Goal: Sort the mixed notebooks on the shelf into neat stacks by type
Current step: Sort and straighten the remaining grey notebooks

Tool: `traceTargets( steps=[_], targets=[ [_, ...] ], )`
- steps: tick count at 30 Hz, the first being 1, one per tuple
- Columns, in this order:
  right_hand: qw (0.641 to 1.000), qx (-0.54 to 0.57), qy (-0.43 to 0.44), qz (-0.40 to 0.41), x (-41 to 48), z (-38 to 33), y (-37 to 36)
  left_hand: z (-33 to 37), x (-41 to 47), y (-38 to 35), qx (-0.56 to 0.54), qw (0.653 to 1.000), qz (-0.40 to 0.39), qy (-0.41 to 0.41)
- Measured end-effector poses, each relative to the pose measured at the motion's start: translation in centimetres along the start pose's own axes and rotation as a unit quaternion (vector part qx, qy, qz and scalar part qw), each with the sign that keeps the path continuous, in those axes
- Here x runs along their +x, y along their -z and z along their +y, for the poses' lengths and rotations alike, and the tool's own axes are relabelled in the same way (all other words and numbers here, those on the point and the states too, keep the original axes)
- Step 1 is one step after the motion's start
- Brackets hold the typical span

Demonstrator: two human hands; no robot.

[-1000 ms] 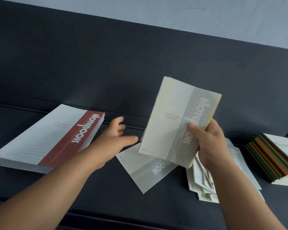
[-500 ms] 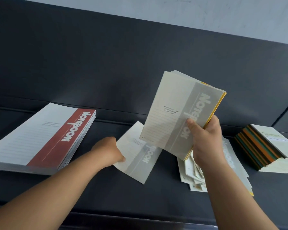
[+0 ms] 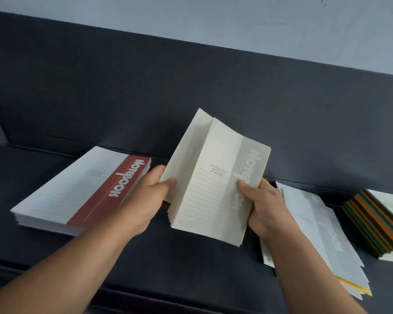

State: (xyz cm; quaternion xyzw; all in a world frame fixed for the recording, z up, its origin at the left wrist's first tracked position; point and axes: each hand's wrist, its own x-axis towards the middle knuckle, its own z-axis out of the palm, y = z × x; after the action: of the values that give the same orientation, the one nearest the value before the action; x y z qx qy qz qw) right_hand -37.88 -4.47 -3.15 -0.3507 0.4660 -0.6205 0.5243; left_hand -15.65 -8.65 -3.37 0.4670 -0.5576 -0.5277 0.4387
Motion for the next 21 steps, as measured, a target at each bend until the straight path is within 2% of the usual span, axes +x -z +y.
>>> traceTargets(
  steps=[6, 9, 11, 13, 18, 21],
  targets=[
    [0.997, 0.04, -0.047, -0.05, 0.7, 0.6, -0.4, -0.3, -0.7, 0.3, -0.055, 0.997, -0.038, 0.041],
    [0.998, 0.029, -0.03, -0.048, 0.9, 0.5, -0.4, 0.2, -0.8, 0.9, -0.004, 0.995, -0.081, 0.058],
    [0.999, 0.005, 0.001, -0.044, 0.9, 0.4, -0.3, 1.0, -0.8, 1.1, 0.055, 0.993, -0.091, 0.042],
    [0.998, -0.02, 0.042, -0.045, 1.0, 0.5, -0.2, 1.8, -0.5, 0.9, 0.061, 0.994, -0.089, 0.016],
    [0.989, -0.105, 0.086, -0.062, 0.5, 1.4, 0.0, 2.3, 0.1, -0.4, -0.004, 0.997, -0.074, -0.034],
    [0.988, -0.105, 0.094, -0.058, 0.2, 1.0, 0.2, 2.0, 0.1, -1.1, -0.029, 0.997, -0.056, -0.045]
  ],
)
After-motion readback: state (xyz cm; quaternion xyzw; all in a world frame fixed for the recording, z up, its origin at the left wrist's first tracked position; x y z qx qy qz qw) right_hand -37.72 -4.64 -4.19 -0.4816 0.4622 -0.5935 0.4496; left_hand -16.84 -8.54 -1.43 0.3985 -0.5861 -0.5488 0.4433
